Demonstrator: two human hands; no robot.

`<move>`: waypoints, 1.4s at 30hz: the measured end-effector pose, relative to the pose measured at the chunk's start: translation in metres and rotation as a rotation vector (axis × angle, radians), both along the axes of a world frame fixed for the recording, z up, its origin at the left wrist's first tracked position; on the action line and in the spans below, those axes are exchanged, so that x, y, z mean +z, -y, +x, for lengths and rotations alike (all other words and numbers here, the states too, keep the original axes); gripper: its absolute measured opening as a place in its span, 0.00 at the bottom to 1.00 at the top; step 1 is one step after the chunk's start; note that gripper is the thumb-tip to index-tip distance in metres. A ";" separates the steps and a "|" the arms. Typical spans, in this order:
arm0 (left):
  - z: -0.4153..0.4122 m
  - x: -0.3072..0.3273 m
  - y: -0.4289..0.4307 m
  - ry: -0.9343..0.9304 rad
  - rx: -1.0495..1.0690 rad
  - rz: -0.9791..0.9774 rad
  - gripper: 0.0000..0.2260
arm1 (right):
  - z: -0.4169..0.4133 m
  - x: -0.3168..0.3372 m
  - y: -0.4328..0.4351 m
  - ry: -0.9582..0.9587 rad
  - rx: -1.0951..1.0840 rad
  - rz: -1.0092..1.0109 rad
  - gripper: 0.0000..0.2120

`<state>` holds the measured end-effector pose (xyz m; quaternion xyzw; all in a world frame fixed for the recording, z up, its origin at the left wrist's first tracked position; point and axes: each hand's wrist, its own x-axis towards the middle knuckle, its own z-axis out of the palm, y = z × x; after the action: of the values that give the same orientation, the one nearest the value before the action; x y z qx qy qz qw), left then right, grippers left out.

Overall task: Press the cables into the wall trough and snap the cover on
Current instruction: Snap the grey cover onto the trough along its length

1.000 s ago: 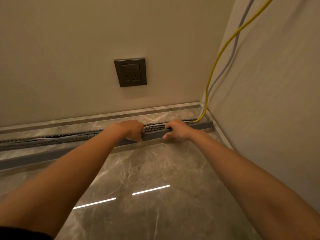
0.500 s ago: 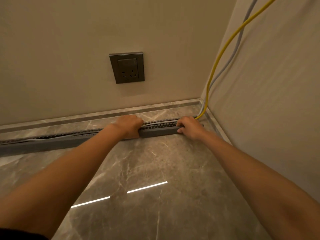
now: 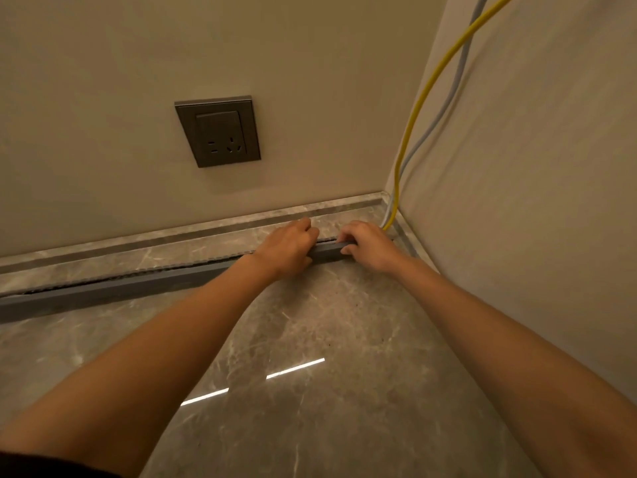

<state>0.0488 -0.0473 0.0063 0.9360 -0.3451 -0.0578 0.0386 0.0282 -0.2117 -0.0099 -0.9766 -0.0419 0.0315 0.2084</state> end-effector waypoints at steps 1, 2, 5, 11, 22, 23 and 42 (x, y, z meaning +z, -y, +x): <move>0.000 0.000 0.003 0.000 0.004 -0.010 0.12 | 0.001 0.001 -0.001 0.005 0.005 0.007 0.06; 0.000 -0.001 0.006 -0.004 0.012 -0.010 0.11 | 0.002 0.001 -0.002 0.005 0.010 0.018 0.06; 0.003 0.001 0.011 -0.035 0.053 0.000 0.10 | 0.005 0.003 0.000 0.007 0.025 0.063 0.07; 0.010 0.003 0.010 -0.097 0.094 0.024 0.09 | 0.003 0.006 0.046 -0.076 -0.095 0.107 0.19; 0.007 0.004 0.016 -0.081 0.166 0.005 0.08 | 0.005 0.001 0.060 -0.233 -0.118 0.268 0.24; 0.007 0.005 0.017 -0.072 0.170 0.001 0.08 | 0.005 0.001 0.060 -0.241 -0.089 0.231 0.24; 0.000 -0.008 0.033 0.110 0.028 0.146 0.16 | 0.000 -0.006 0.058 -0.069 0.027 -0.035 0.18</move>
<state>0.0491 -0.0808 -0.0019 0.9428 -0.3285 -0.0305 -0.0478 0.0286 -0.2702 -0.0163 -0.9778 -0.0474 0.0689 0.1922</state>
